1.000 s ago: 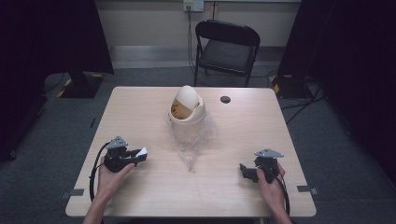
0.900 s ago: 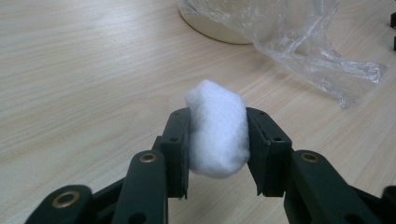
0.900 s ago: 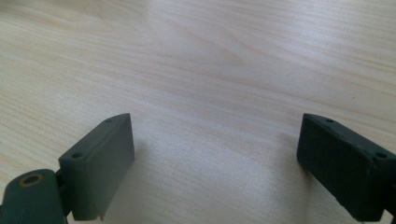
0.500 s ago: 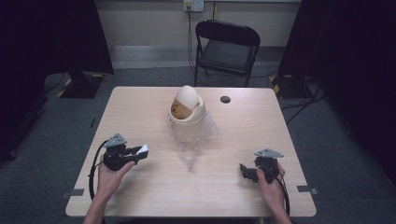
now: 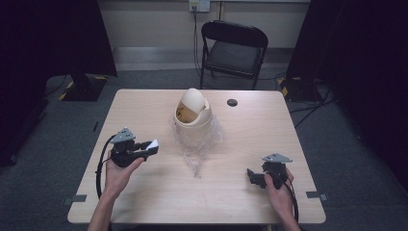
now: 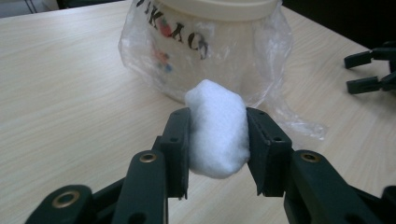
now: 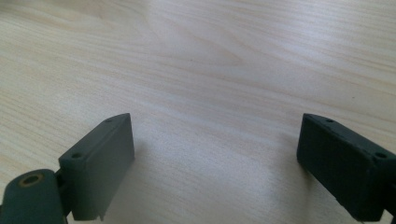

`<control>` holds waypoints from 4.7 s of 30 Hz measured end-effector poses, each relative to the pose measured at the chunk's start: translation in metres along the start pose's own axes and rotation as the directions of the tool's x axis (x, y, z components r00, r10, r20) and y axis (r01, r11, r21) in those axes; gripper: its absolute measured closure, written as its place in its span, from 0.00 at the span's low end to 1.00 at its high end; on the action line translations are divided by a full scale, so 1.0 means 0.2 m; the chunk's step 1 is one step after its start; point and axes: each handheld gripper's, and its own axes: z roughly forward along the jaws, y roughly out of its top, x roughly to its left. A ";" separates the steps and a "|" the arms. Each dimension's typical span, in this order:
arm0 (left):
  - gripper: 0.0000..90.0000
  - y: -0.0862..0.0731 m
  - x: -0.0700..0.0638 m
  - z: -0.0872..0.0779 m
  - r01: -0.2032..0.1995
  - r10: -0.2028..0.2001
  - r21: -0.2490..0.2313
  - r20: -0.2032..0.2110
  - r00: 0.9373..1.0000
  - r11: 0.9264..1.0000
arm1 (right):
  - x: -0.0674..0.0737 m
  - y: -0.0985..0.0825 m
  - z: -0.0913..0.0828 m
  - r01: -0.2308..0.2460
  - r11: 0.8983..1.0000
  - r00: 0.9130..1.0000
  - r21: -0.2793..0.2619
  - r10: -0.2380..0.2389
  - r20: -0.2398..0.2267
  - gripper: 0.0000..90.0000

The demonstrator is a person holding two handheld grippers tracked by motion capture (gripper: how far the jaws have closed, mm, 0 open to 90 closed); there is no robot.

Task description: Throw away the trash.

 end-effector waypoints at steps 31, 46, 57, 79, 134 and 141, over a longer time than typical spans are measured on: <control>0.70 0.28 0.03 0.09 -0.025 0.026 -0.044 0.029 0.999 0.999 | 0.00 0.00 0.00 0.000 1.000 1.000 0.000 0.000 0.000 0.11; 0.70 0.40 0.02 0.15 -0.047 0.049 -0.052 0.041 0.998 0.998 | 0.00 0.00 0.00 0.001 1.000 1.000 0.000 -0.001 0.001 0.11; 0.70 0.51 0.01 0.20 -0.048 0.054 -0.083 0.074 0.996 0.995 | 0.00 0.00 0.00 0.003 1.000 1.000 -0.001 -0.003 0.001 0.11; 0.70 0.58 0.03 0.48 -0.103 0.099 0.060 0.065 0.993 0.993 | 0.00 0.00 0.00 0.001 1.000 1.000 0.000 -0.001 0.001 0.11; 0.51 0.58 -0.01 0.61 -0.081 0.077 0.117 0.036 0.996 0.990 | 0.00 0.00 0.00 0.004 1.000 1.000 -0.001 -0.004 0.003 0.11; 0.54 0.58 0.00 0.55 -0.078 0.075 0.090 0.041 0.996 0.993 | 0.00 0.00 0.00 0.003 1.000 1.000 -0.001 -0.003 0.001 0.11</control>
